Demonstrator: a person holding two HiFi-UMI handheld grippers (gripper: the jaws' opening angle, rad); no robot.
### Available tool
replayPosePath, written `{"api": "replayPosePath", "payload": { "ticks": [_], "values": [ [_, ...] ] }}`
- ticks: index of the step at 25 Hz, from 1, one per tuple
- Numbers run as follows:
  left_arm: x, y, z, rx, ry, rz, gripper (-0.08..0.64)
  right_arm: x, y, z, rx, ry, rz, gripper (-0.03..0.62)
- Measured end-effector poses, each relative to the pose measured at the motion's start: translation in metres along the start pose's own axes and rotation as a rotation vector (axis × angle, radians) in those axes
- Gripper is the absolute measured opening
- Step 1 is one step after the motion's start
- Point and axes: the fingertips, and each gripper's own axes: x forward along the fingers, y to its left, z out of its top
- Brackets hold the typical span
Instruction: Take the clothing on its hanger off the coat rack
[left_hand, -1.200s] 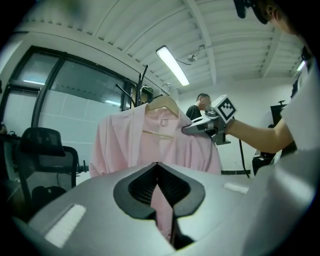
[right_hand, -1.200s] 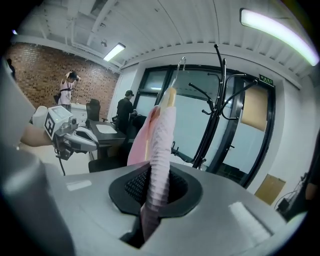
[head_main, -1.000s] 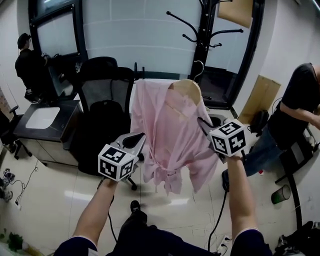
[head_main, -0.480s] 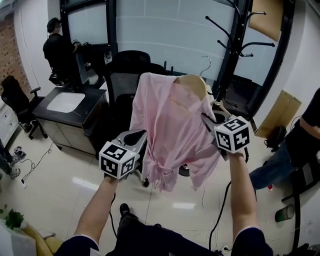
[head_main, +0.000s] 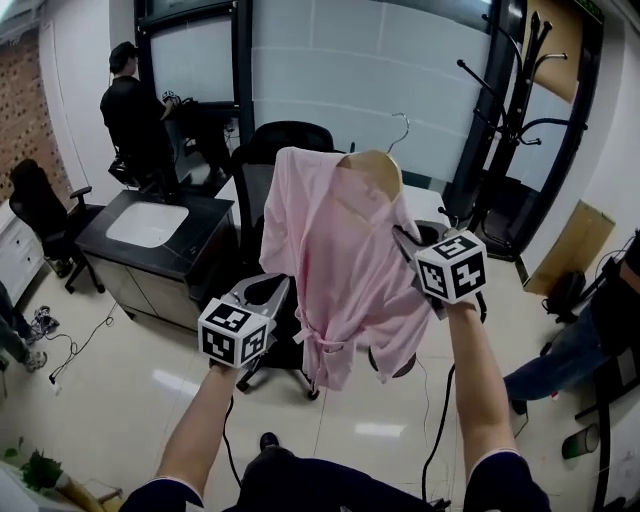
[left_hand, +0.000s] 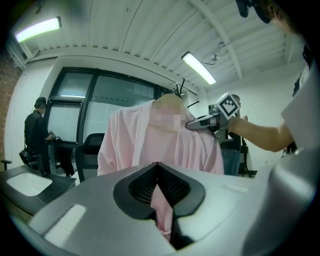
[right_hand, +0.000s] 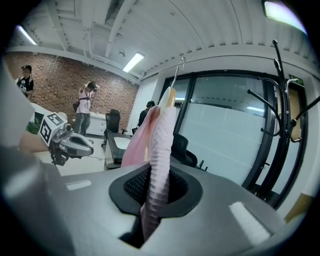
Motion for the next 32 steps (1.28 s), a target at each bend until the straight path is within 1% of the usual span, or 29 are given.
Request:
{"api": "replayPosePath", "payload": {
  "ticks": [3, 5, 10, 15, 23, 27, 32],
  "values": [
    [0.006, 0.009, 0.001, 0.016, -0.013, -0.001, 0.012, 0.011, -0.001, 0.001, 0.002, -0.017, -0.001, 0.018],
    [0.008, 0.023, 0.001, 0.022, -0.015, -0.002, 0.012, 0.026, 0.000, 0.006, 0.010, -0.025, -0.002, 0.018],
    [0.002, 0.097, 0.003, 0.015, -0.008, -0.013, 0.012, 0.096, 0.018, 0.042, 0.004, -0.009, -0.016, 0.018],
    [-0.003, 0.138, -0.003, 0.002, 0.004, -0.009, 0.012, 0.141, 0.024, 0.061, 0.018, -0.009, -0.022, 0.018],
    [0.004, 0.186, -0.004, -0.023, 0.012, 0.049, 0.012, 0.205, 0.015, 0.088, 0.034, -0.032, 0.005, 0.018],
    [0.013, 0.213, -0.002, -0.031, -0.001, 0.104, 0.012, 0.236, 0.005, 0.107, 0.047, -0.082, 0.040, 0.018],
    [0.028, 0.231, 0.002, -0.032, -0.002, 0.148, 0.012, 0.267, -0.009, 0.128, 0.041, -0.122, 0.082, 0.018]
  ]
}}
